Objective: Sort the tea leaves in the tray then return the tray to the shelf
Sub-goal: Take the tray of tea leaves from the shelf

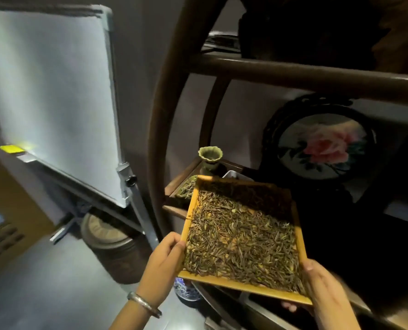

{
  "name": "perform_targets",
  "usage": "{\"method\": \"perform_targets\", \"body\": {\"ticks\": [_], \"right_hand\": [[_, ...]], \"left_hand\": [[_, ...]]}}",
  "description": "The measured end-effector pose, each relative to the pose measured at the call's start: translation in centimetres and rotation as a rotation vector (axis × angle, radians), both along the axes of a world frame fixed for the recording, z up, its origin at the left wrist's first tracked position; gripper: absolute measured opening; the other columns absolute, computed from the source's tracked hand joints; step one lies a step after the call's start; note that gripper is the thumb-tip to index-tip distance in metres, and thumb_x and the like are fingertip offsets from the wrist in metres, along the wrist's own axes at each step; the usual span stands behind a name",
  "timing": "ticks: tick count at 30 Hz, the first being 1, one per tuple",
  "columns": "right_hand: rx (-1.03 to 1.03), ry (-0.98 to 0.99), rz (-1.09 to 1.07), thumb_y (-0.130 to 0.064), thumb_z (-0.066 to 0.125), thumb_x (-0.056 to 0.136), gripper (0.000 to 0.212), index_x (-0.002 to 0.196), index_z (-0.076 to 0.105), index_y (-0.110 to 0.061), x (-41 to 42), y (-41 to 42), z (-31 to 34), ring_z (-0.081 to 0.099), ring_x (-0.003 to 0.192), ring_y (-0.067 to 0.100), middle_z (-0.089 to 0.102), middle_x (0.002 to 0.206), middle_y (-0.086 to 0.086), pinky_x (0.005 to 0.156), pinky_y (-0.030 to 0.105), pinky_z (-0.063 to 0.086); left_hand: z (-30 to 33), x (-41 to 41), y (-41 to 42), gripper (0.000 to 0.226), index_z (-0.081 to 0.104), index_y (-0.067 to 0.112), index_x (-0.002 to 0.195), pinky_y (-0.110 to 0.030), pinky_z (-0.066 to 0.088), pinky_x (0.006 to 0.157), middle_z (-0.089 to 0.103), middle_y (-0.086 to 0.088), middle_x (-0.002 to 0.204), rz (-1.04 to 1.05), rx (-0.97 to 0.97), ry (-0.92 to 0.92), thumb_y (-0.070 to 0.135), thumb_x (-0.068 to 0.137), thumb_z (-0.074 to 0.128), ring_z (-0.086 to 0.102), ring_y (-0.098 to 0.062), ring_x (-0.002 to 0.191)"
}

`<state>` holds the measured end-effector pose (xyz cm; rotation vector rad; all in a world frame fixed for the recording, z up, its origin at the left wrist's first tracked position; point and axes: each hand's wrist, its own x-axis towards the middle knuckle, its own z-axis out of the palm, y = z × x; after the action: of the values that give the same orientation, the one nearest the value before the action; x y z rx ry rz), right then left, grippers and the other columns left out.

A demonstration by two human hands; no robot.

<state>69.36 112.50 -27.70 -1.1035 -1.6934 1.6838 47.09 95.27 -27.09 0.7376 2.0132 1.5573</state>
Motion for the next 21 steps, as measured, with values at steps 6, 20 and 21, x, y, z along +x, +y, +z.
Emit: {"method": "perform_targets", "body": {"ticks": [6,20,21], "right_hand": [[0.044,0.156,0.185,-0.033,0.044,0.092,0.031,0.088,0.062,-0.009,-4.6,-4.7,2.1,0.062,0.046,0.031,0.068,0.067,0.018,0.036,0.028,0.049],[0.029,0.145,0.755,-0.026,0.037,0.101,0.036,0.094,0.059,0.001,-11.7,-23.8,4.5,0.063,0.056,0.029,0.067,0.066,0.015,0.047,0.032,0.052],[0.033,0.137,0.787,-0.027,0.038,0.100,0.036,0.094,0.060,0.001,-12.1,-25.6,4.6,0.062,0.060,0.032,0.066,0.068,0.016,0.051,0.034,0.052]], "left_hand": [[2.5,-0.1,-7.8,0.025,0.049,0.005,0.075,-0.021,0.046,0.045,0.049,-0.006,0.064,0.214,-0.003,0.054,0.013,0.097,0.042,0.055,-0.009,0.049],[3.6,6.0,-33.9,0.024,0.053,0.009,0.081,-0.024,0.048,0.044,0.062,-0.009,0.045,0.738,0.016,0.095,0.018,0.098,0.039,0.059,-0.022,0.039],[3.6,6.9,-36.1,0.024,0.053,0.010,0.081,-0.025,0.049,0.044,0.062,-0.009,0.045,0.778,0.029,0.095,0.018,0.098,0.039,0.059,-0.022,0.039]]}}
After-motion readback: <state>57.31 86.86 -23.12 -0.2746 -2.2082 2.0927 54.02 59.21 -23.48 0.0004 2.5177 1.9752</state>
